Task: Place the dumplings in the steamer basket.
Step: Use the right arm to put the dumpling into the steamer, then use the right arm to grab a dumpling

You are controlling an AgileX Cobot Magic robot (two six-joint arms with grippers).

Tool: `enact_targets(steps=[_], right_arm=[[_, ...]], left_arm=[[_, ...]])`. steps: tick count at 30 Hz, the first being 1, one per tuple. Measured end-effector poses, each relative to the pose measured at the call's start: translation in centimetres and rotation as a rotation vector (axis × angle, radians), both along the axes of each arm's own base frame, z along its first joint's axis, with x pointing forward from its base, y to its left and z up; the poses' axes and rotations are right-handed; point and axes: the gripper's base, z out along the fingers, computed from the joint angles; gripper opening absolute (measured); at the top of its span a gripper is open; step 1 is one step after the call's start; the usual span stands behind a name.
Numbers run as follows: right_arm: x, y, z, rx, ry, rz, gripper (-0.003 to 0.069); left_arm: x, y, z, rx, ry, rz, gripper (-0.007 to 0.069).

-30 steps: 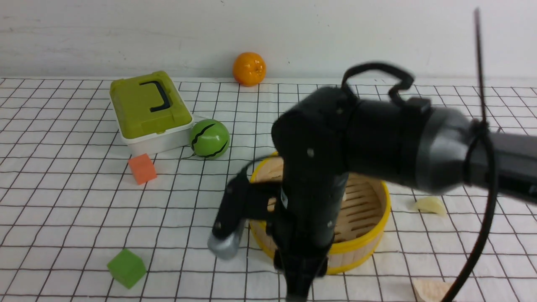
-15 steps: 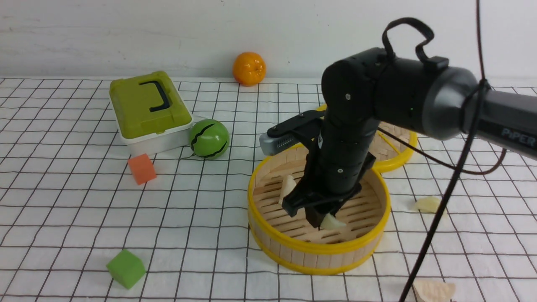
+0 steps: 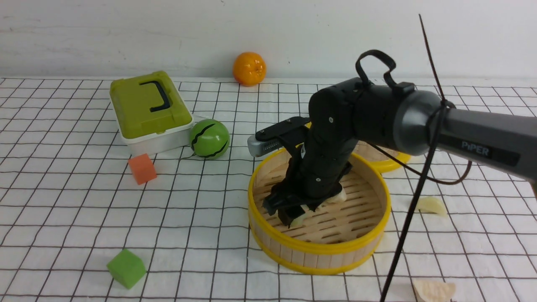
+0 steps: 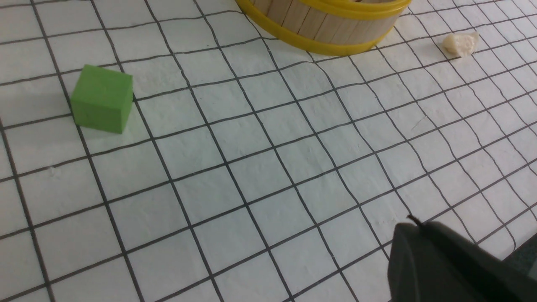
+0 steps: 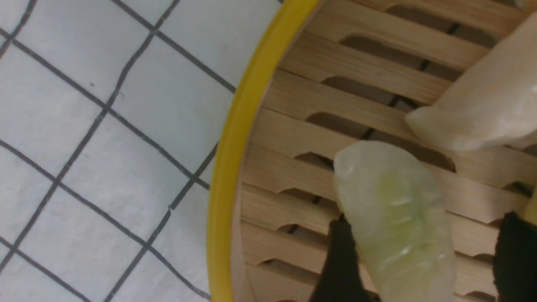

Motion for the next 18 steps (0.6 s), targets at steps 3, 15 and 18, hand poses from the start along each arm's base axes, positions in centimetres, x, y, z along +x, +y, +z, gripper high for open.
enact_targets(steps=[3,15,18], right_arm=[[-0.1,-0.1,0.2,-0.013,0.010,0.004,0.0505],[-3.0,-2.5,11.0,-0.067,-0.071,0.146,0.0417],[-4.6,-3.6,12.8,-0.066,-0.110,0.168,0.0391]], left_arm=[[0.0,0.0,0.0,0.000,0.000,0.000,-0.0009],[0.0,0.0,0.0,0.002,-0.003,0.001,0.0000],[0.0,0.0,0.0,0.002,-0.003,0.001,0.0001]])
